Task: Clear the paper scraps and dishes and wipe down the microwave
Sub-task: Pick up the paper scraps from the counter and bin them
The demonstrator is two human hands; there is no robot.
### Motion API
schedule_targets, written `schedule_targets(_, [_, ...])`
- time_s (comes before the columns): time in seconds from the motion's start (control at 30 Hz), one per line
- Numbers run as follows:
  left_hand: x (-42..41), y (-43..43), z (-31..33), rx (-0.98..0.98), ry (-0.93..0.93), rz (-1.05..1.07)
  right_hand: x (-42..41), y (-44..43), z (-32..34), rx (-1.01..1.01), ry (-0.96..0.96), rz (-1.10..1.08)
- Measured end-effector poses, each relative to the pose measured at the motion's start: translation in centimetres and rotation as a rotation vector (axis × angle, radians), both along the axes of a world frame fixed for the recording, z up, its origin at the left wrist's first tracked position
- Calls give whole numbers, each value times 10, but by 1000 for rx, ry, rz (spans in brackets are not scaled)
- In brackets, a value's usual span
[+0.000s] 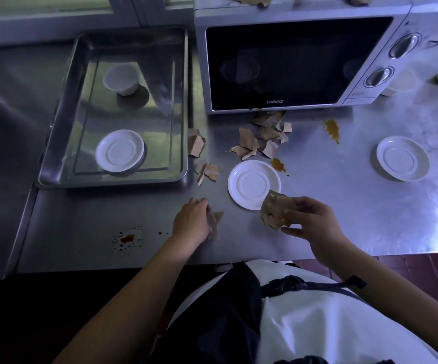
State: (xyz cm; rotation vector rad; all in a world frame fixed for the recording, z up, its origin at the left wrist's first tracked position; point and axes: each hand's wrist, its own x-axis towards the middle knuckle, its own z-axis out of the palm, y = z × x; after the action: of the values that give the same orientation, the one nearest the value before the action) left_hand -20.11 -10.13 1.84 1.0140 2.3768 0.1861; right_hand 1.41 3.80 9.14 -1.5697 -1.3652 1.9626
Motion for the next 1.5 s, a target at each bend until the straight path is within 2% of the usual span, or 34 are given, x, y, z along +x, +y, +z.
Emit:
schedule_targets(0.17, [7,2,2,-17,35,50,7,23,-2,-30,2,32])
schedule_targets(0.37, [9,9,17,-86,-143,149,10,52,0,-76,48,99])
schedule_targets(0.6, [38,29,53,320,-544,551,16,74,-5,-143,222,315])
schedule_targets(0.73, [64,48,72,448,-620,573,14,79,-10,-152,321,524])
schedule_targets(0.83, [82,59,81,512,-647,559,10,83,-10,-188,366,579])
schedule_targets(1.17, [111,57,96,601,-767,606,6,86,-17,-379,357,649])
schedule_targets(1.3, [111,43,97,672,-893,719,3,84,-17,-389,328,643])
schedule_targets(1.5, [105,45,95,645,-889,691,4,81,-16,-339,282,652])
